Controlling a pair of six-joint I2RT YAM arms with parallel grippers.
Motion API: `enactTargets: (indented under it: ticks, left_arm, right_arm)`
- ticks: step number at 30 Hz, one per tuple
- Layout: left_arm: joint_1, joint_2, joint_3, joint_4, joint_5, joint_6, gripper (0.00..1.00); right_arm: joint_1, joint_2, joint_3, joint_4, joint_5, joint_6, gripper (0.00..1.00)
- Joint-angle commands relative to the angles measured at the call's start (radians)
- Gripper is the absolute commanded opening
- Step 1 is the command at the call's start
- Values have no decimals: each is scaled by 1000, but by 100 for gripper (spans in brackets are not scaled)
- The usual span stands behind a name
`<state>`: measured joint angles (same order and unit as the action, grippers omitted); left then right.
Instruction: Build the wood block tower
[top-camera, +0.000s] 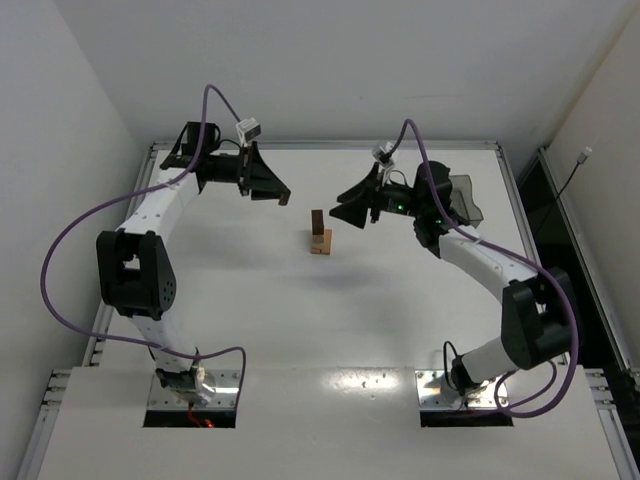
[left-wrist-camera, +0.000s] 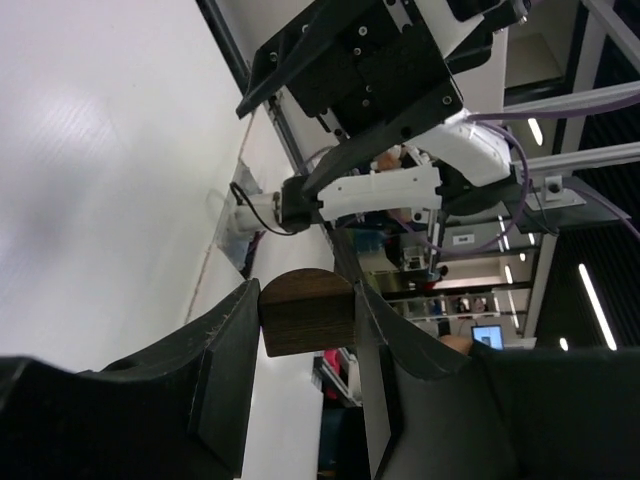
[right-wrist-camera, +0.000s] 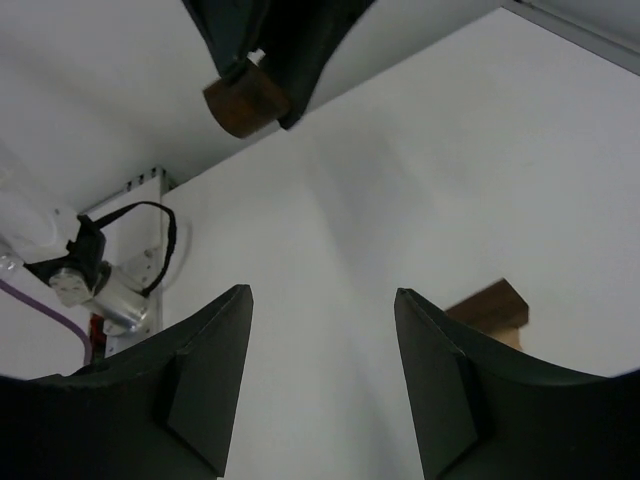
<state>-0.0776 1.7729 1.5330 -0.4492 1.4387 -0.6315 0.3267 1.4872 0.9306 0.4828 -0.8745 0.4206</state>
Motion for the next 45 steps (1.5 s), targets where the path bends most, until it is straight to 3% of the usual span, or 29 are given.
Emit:
enactTargets:
  ticks: [1,7,14,17,29,45]
  left_arm:
    - [-2,-3,9,-117,180,65,0]
    - [-2,-33,9,-117,180,56,0]
    - [-11,-33,-1,-108,180,38,0]
    - [-20,-43,-1,-98,180,38,0]
    - [-39,-70,-20,-98,180,38,0]
    - [-70,-61,-20,-71,180,16,0]
  right_arm:
    - [47,5,42,227,-64,59,56]
    - [113,5,86,286,-34,17,56]
    - [224,-25,120,79,17,-332,56]
    - [255,-35,108,57,63,-402,56]
    - [285,-44,99,34,350,-402,56]
    - [276,-16,99,54,272,-367,56]
